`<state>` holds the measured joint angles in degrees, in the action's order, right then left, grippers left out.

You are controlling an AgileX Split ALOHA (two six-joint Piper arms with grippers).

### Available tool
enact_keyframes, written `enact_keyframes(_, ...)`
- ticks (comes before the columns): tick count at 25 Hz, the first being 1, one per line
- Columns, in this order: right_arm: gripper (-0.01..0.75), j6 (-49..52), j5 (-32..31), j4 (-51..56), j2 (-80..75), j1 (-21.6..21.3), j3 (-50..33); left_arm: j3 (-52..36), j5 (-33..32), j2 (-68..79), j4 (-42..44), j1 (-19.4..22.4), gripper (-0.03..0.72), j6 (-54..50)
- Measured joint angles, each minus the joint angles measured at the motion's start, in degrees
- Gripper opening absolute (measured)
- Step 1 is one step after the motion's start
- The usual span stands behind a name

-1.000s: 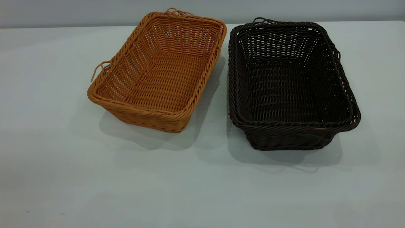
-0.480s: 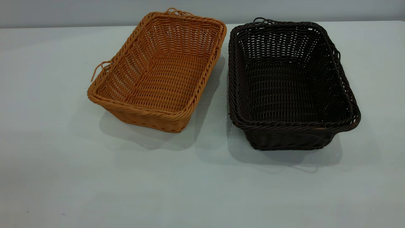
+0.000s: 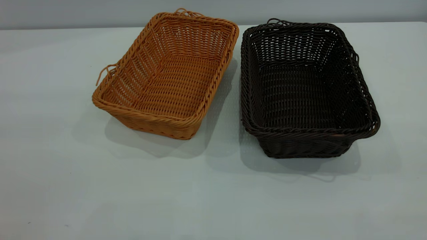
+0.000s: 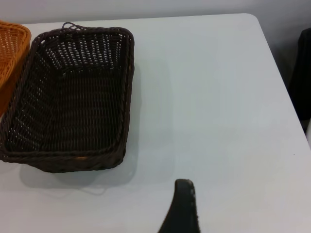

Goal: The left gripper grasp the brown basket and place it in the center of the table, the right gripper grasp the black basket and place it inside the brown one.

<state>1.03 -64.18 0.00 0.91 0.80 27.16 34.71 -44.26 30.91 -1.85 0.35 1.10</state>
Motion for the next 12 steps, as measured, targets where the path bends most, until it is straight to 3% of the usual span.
enact_keyframes(5, 0.574, 1.3, 0.0, 0.0, 0.0, 0.0, 0.0, 5.3, 11.5, 19.7, -1.1, 0.0, 0.544, 2.7)
enact_keyframes(12, 0.574, 1.7, -0.4, 0.0, 0.0, 0.0, 0.6, 17.4, 19.5, 45.6, -1.7, -3.4, 0.544, 4.2)
